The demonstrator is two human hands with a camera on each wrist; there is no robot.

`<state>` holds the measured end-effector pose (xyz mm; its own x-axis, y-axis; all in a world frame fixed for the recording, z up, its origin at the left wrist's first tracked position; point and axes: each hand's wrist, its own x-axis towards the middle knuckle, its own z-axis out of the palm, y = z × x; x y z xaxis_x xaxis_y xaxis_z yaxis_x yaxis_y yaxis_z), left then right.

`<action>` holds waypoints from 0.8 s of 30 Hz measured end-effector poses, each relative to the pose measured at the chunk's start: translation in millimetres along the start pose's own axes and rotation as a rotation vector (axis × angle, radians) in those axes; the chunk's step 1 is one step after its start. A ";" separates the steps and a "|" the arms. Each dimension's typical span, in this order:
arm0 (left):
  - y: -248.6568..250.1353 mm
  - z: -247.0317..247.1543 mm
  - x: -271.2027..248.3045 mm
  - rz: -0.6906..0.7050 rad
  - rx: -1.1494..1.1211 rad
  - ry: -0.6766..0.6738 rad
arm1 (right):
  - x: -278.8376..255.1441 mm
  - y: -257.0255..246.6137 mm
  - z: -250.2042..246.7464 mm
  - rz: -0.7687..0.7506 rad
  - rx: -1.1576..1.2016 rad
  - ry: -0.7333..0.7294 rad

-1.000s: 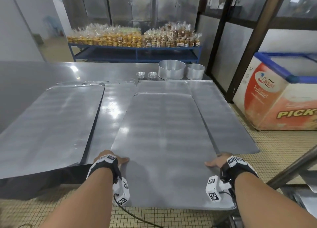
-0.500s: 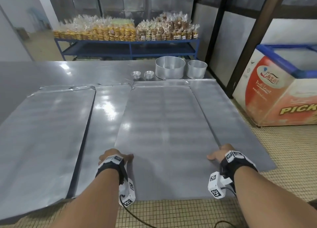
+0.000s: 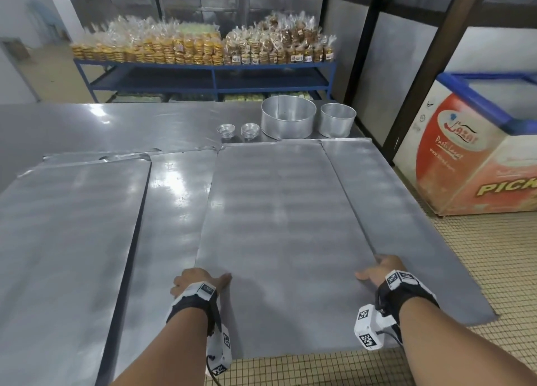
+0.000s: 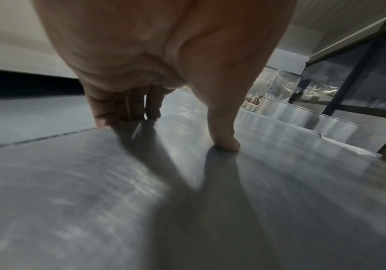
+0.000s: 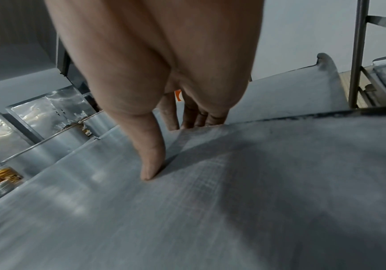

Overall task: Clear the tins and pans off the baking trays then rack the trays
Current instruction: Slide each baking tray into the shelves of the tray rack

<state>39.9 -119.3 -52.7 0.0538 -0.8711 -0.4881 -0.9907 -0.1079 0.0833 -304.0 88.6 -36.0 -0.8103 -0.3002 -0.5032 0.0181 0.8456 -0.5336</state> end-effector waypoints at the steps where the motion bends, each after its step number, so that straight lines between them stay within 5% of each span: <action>1: 2.1 -0.6 1.7 -0.001 -0.011 -0.010 | 8.4 3.4 2.5 -0.005 0.007 0.000; 7: 6.3 -3.0 9.7 -0.035 -0.160 -0.083 | 60.5 17.3 13.9 -0.019 -0.001 -0.027; 11: 3.5 -2.0 15.8 -0.085 -0.313 -0.157 | 28.8 0.2 7.5 -0.013 0.017 -0.049; 24: -1.5 -13.1 22.6 -0.032 -0.271 -0.264 | 18.4 2.2 2.0 0.063 0.013 -0.093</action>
<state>44.2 -145.1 -52.5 0.0151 -0.7155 -0.6984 -0.9181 -0.2866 0.2737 -317.7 84.0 -47.8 -0.7497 -0.2865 -0.5965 0.0758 0.8583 -0.5075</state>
